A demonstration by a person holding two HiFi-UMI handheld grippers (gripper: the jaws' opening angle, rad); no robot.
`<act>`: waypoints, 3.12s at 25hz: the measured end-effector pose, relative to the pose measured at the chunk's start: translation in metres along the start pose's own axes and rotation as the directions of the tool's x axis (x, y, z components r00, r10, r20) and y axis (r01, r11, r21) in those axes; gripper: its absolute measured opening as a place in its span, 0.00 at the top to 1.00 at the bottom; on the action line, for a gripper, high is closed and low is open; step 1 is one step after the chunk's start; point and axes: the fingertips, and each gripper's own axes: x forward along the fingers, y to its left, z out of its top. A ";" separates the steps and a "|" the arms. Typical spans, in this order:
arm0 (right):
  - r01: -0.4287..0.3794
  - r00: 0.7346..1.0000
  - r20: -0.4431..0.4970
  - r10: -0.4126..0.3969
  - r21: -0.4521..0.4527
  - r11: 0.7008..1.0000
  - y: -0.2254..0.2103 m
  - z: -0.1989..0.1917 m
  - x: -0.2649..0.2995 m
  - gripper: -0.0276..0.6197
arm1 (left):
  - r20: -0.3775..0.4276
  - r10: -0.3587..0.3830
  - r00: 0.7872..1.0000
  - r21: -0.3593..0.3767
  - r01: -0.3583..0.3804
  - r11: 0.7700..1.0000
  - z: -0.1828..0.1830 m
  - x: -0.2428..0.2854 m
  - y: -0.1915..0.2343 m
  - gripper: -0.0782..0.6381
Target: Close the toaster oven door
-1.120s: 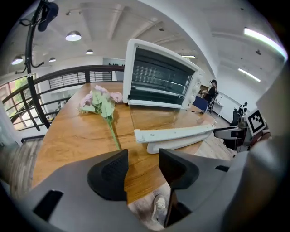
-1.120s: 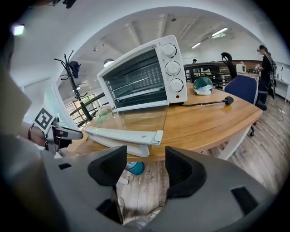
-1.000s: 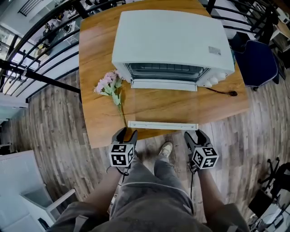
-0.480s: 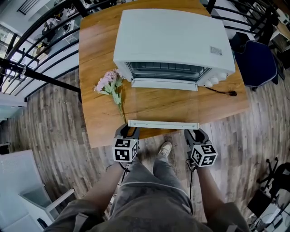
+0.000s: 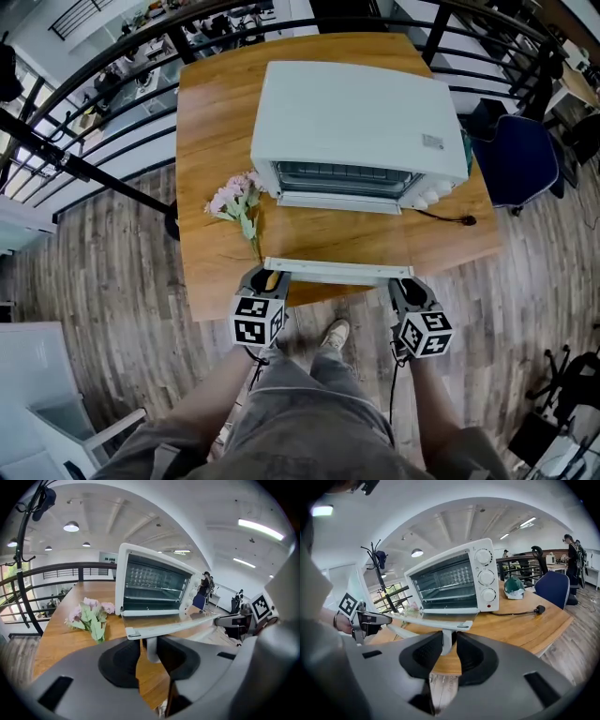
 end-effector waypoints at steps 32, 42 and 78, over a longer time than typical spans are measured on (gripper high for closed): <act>-0.180 0.983 0.010 0.186 0.304 0.936 -0.011 0.161 0.026 0.75 | -0.073 -0.179 0.981 -0.264 0.154 0.952 0.155 0.018 0.008 0.71; -0.084 0.979 -0.151 0.133 0.295 0.952 -0.019 0.182 0.037 0.75 | -0.184 -0.161 0.969 -0.290 0.103 0.951 0.175 0.028 0.011 0.71; -0.034 0.980 -0.190 0.058 0.125 0.992 -0.013 0.196 0.029 0.70 | -0.054 0.083 0.995 -0.200 -0.092 0.976 0.206 0.021 0.026 0.65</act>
